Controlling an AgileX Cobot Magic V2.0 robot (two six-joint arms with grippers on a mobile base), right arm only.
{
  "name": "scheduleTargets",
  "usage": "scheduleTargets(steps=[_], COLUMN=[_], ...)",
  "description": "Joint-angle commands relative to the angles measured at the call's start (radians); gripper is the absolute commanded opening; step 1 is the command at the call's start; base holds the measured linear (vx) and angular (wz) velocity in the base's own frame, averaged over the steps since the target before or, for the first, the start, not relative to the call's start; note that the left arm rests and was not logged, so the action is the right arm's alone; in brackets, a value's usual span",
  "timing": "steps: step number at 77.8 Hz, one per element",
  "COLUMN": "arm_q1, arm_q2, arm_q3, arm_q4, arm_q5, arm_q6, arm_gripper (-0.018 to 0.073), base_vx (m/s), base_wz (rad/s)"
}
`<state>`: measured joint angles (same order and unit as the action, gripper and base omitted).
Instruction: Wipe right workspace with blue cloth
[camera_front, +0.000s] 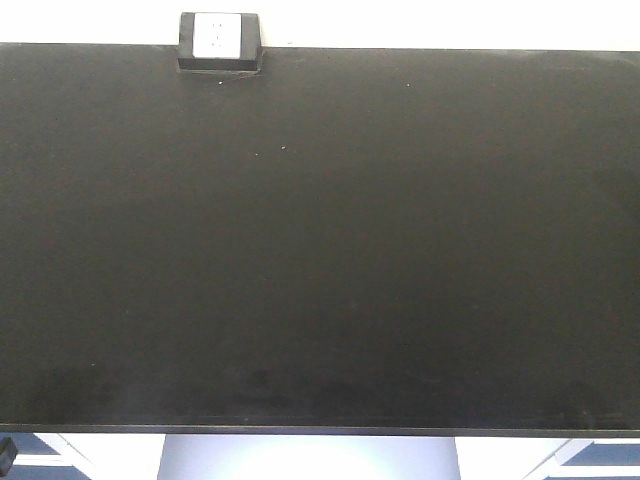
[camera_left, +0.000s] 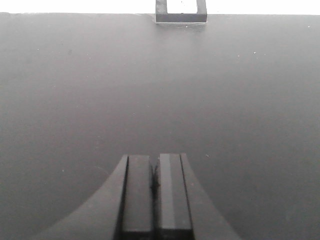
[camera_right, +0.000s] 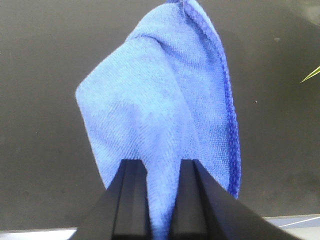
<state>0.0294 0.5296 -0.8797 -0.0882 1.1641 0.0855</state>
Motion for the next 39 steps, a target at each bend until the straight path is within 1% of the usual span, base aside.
scheduleTargets(steps=[1, 12, 16, 24, 34, 39], arm_q1=[-0.004, -0.004, -0.004, -0.004, -0.004, -0.004], arm_q2=[0.008, 0.008, 0.008, 0.008, 0.042, 0.093], arm_q3=[-0.028, -0.028, -0.028, -0.027, -0.011, 0.008], arm_q4=[-0.014, -0.014, -0.013, 0.028, 0.116, 0.154], arm_q5=[-0.066, -0.069, -0.089, -0.124, -0.252, -0.339], arm_q6=[-0.009, -0.009, -0.007, -0.004, -0.006, -0.033], arm_gripper=[-0.0005, -0.0005, -0.0005, -0.0005, -0.0005, -0.0005], base_vx=[0.00, 0.00, 0.00, 0.00, 0.00, 0.00], base_wz=[0.00, 0.00, 0.00, 0.00, 0.00, 0.00])
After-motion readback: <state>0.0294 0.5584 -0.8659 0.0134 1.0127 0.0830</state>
